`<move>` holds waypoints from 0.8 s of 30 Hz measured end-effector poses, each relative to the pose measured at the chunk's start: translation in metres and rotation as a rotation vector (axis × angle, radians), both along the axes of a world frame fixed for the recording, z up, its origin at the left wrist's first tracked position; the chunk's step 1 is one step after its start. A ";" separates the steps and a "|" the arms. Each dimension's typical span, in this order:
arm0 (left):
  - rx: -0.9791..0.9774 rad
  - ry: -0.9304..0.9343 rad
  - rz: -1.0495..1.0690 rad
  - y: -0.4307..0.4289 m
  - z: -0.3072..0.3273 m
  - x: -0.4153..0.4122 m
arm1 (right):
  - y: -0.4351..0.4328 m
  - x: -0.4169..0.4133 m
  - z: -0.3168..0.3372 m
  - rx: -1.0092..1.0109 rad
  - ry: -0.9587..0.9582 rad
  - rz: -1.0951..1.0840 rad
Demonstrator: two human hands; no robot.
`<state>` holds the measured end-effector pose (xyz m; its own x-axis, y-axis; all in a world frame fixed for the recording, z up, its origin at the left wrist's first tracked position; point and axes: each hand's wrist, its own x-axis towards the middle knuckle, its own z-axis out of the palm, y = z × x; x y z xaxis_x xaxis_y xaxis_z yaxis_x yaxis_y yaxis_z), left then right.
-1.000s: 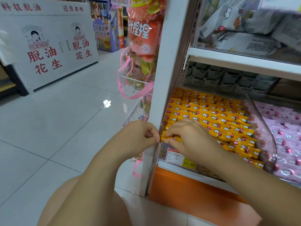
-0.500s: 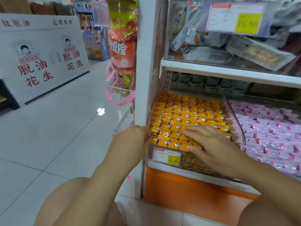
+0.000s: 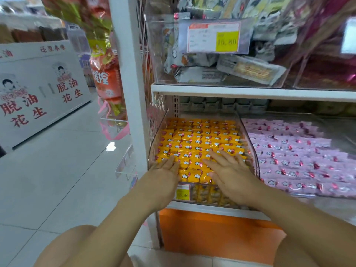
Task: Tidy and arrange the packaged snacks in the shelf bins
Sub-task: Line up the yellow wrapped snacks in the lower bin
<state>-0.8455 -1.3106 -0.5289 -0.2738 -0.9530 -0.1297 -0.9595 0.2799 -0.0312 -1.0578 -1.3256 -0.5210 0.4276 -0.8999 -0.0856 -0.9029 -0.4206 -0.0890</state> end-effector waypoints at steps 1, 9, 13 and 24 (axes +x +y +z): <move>0.017 0.026 -0.005 0.000 0.002 0.002 | -0.003 0.002 0.000 0.008 -0.020 -0.011; 0.104 0.139 0.048 -0.009 0.008 -0.004 | -0.006 0.004 0.005 0.025 0.002 0.028; 0.127 0.193 0.049 -0.014 0.024 -0.007 | -0.001 0.003 0.006 0.017 -0.026 0.016; 0.056 0.148 0.106 -0.032 0.005 -0.016 | -0.016 0.011 0.001 -0.007 0.027 0.029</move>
